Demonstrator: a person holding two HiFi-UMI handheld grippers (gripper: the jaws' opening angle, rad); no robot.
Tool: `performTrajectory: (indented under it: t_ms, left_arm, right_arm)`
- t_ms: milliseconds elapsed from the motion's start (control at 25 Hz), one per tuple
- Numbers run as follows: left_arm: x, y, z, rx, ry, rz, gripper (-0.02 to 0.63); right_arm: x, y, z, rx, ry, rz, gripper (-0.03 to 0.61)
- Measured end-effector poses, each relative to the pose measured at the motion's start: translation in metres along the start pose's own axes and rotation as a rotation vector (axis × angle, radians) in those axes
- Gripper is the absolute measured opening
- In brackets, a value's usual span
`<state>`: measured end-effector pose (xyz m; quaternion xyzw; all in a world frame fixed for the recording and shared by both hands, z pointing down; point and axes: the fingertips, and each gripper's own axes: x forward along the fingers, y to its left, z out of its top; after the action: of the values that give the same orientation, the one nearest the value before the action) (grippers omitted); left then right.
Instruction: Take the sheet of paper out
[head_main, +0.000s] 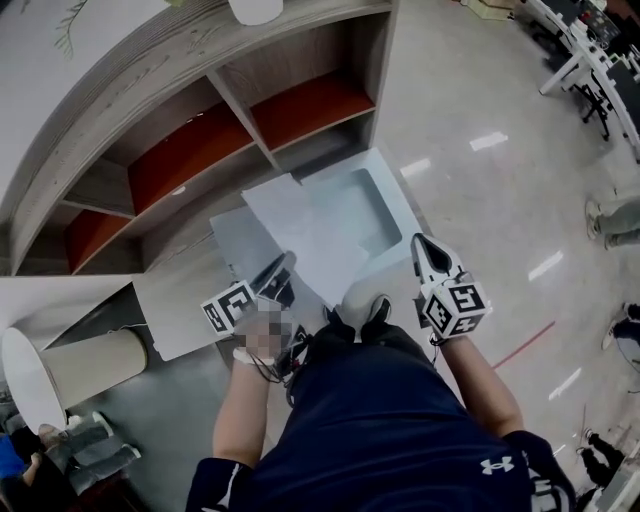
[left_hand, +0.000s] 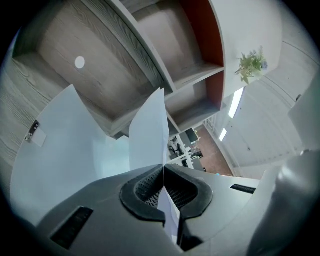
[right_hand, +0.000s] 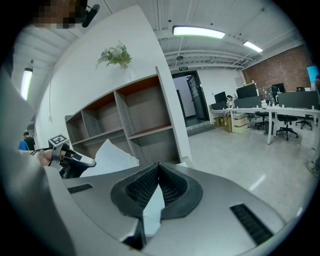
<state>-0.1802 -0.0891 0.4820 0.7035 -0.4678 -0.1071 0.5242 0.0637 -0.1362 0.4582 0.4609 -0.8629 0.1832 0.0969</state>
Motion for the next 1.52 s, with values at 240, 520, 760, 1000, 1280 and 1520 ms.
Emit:
performTrajectory:
  t_ms: [240,520,760,1000,1280,1520]
  left_arm:
    - [0.004,-0.03,0.002,0.029,0.013,-0.064,0.015]
    - [0.016,-0.065,-0.009,0.06,0.061,-0.145,0.015]
    - [0.024,-0.098,-0.015,0.096,0.086,-0.219,0.015]
    - [0.025,-0.119,-0.022,0.142,0.091,-0.301,0.015]
    - [0.021,-0.138,-0.025,0.234,0.101,-0.354,0.015]
    - [0.019,-0.151,-0.02,0.32,0.092,-0.401,0.015]
  right_arm:
    - [-0.007,-0.001,0.007,0.036,-0.016,-0.011,0.012]
    - [-0.02,0.008,0.038,0.057,-0.078,0.002,0.012]
    - [-0.029,0.018,0.06,0.073,-0.126,0.025,0.012]
    - [-0.038,0.031,0.079,0.065,-0.159,0.052,0.012]
    - [-0.047,0.042,0.101,0.05,-0.195,0.079,0.012]
    - [-0.049,0.049,0.117,0.03,-0.228,0.094,0.012]
